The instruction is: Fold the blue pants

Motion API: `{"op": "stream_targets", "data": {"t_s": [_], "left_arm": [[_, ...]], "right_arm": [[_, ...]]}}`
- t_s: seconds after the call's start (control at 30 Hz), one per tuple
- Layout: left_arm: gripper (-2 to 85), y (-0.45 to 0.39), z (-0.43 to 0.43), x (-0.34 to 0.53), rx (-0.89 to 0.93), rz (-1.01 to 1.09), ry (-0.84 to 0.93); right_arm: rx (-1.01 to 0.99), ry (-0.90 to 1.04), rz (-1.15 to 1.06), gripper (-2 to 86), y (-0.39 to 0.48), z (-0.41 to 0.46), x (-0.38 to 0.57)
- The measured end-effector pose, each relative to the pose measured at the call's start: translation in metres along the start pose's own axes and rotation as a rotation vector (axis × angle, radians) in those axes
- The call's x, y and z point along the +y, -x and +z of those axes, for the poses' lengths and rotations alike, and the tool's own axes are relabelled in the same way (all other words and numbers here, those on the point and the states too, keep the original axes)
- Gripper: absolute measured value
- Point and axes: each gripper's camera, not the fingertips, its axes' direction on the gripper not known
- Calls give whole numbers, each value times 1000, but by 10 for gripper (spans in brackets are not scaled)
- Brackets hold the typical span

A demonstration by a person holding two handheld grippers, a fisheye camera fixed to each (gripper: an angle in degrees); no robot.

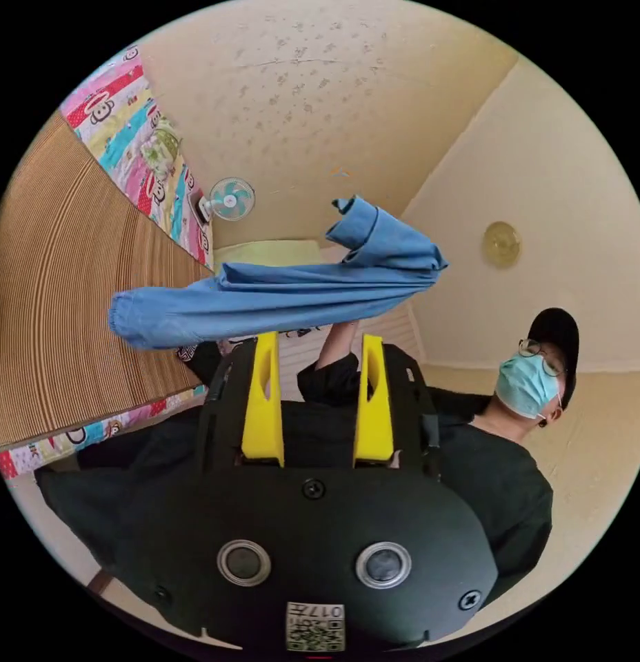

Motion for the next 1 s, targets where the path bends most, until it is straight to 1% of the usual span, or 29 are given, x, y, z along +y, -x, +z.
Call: {"op": "stream_targets", "data": {"t_s": [0.07, 0.1, 0.13, 0.17, 0.2, 0.23, 0.27, 0.3, 0.37, 0.4, 0.43, 0.47, 0.5, 0.57, 0.6, 0.63, 0.67, 0.7, 0.73, 0.77, 0.8, 0.83, 0.87, 0.9, 0.93, 0.97, 1.0], "left_arm": [[227, 38, 16, -24, 80, -124, 67], [247, 49, 22, -28, 115, -164, 71], [286, 73, 36, -35, 201, -251, 69], [308, 100, 56, -39, 300, -366, 97], [318, 114, 68, -40, 349, -420, 114], [321, 140, 88, -40, 433, -517, 120], [315, 162, 102, -39, 493, -599, 73], [308, 173, 107, -38, 519, -632, 36], [246, 208, 122, -39, 617, -714, -154], [212, 214, 125, -41, 646, -713, -201], [143, 221, 127, -47, 709, -676, -299], [105, 223, 124, -55, 741, -617, -391], [86, 223, 121, -60, 742, -584, -428], [47, 219, 94, -77, 672, -425, -528], [44, 216, 85, -81, 636, -374, -543], [41, 207, 67, -90, 550, -268, -559], [39, 195, 52, -98, 449, -158, -549], [39, 188, 46, -101, 401, -101, -545], [38, 168, 39, -106, 295, 33, -535], [38, 145, 40, -108, 164, 167, -509], [37, 132, 44, -109, 81, 231, -487], [36, 107, 59, -110, -107, 352, -435], [34, 86, 83, -108, -289, 459, -378], [33, 78, 96, -107, -357, 505, -350], [30, 71, 124, -106, -442, 585, -287], [26, 72, 154, -106, -493, 626, -206], [27, 75, 171, -107, -527, 629, -155]], "right_arm": [[-32, 8, -109, -5, 22, 11, -31], [-43, 15, -134, -6, 27, 16, -39], [-46, 13, -186, -6, 37, 26, -55], [-16, -6, -237, -6, 46, 36, -70], [12, -24, -257, -6, 50, 41, -76], [80, -73, -278, -6, 56, 49, -88], [134, -128, -276, -6, 59, 56, -98], [150, -154, -267, -6, 60, 59, -102], [172, -237, -238, -5, 57, 60, -113], [185, -250, -230, -5, 57, 58, -115], [245, -274, -222, -5, 60, 50, -115], [340, -301, -228, -4, 66, 37, -111], [391, -312, -232, -4, 70, 29, -108], [577, -313, -226, -1, 84, -11, -88], [622, -301, -217, 0, 86, -22, -81], [730, -268, -193, 5, 90, -42, -63], [883, -230, -158, 12, 90, -59, -42], [981, -221, -127, 18, 89, -67, -30], [1218, -223, -21, 35, 80, -83, -5], [1473, -206, 130, 59, 62, -98, 19], [1600, -183, 219, 74, 50, -107, 30], [1834, -130, 417, 105, 21, -126, 52], [1992, -108, 575, 117, -5, -141, 75], [2014, -108, 612, 124, -16, -146, 85], [1938, -124, 605, 129, -37, -146, 101], [1810, -139, 544, 135, -59, -140, 110], [1737, -135, 509, 137, -71, -135, 111]]}}
